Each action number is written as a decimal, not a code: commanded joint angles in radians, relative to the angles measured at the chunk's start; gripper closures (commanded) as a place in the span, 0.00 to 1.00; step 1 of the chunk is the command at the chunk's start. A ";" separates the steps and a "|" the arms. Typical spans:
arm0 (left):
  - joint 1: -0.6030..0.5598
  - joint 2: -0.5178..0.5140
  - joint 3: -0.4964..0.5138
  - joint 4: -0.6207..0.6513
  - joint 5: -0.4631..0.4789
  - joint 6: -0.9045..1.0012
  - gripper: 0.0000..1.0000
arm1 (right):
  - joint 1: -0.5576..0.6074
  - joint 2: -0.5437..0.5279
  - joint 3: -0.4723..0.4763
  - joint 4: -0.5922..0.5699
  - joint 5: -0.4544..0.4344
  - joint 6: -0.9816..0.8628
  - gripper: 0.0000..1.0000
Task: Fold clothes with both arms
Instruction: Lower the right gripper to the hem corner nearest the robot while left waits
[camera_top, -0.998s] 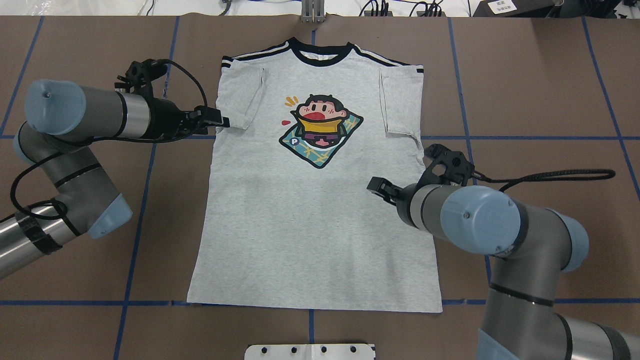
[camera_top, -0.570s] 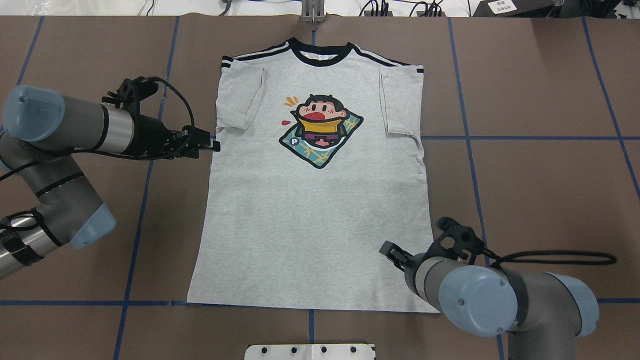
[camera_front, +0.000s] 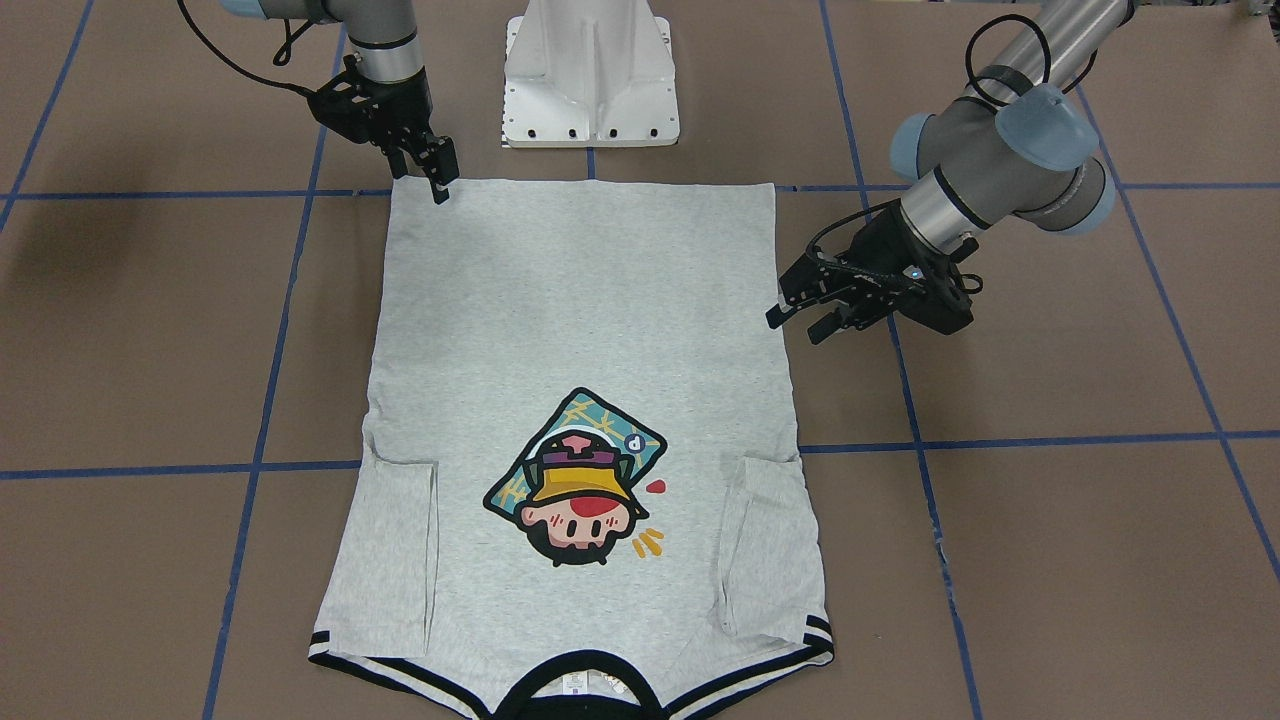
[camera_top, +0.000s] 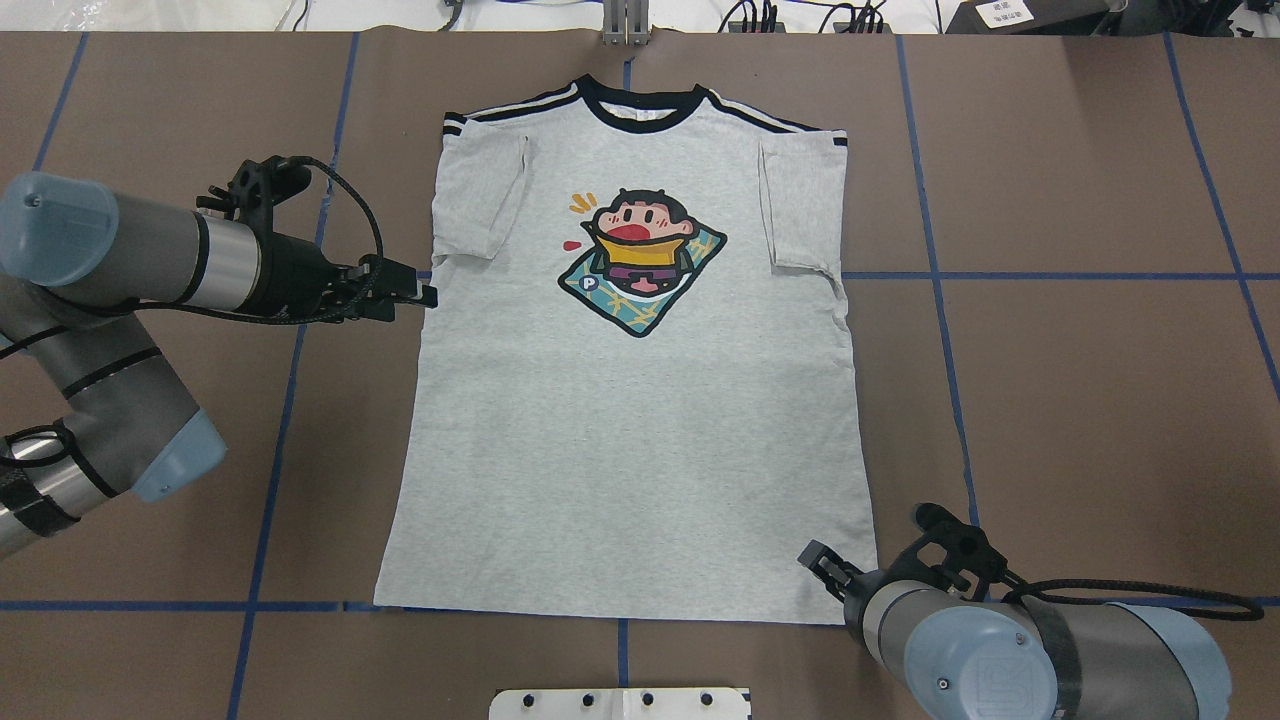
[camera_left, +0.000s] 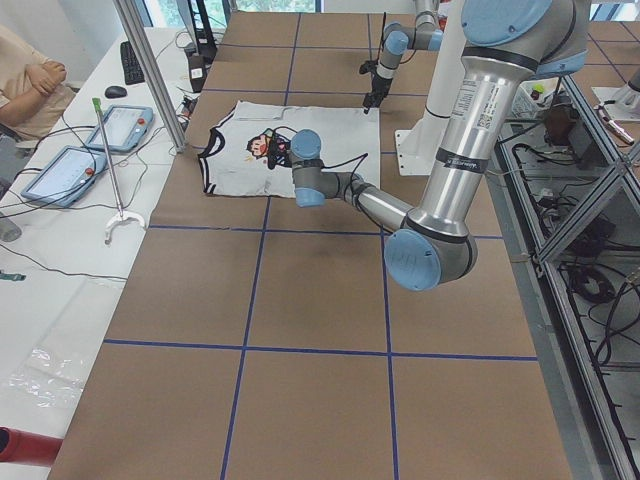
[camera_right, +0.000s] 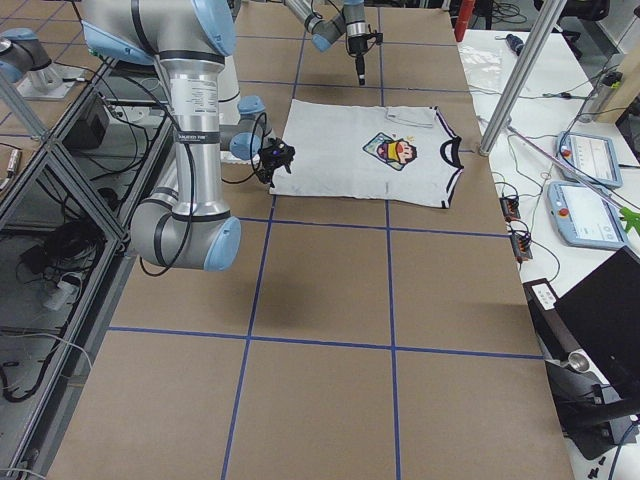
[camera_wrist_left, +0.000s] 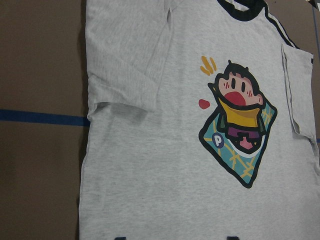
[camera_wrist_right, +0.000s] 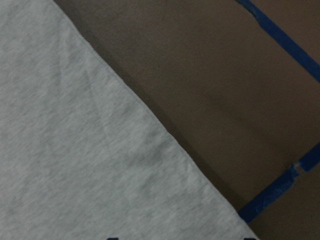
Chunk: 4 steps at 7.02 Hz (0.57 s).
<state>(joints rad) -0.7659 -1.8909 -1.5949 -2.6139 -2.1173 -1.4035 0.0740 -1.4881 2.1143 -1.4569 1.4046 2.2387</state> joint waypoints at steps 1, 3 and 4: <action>0.000 0.000 -0.003 0.000 0.002 0.000 0.25 | -0.026 -0.032 0.001 0.000 0.002 0.025 0.15; 0.000 0.000 -0.003 0.000 0.002 0.000 0.25 | -0.037 -0.034 0.000 0.000 0.001 0.042 0.36; 0.000 0.000 -0.003 0.000 0.002 0.000 0.25 | -0.039 -0.046 0.006 0.000 -0.001 0.044 0.75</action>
<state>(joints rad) -0.7655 -1.8908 -1.5987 -2.6139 -2.1155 -1.4036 0.0388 -1.5236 2.1161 -1.4573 1.4053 2.2767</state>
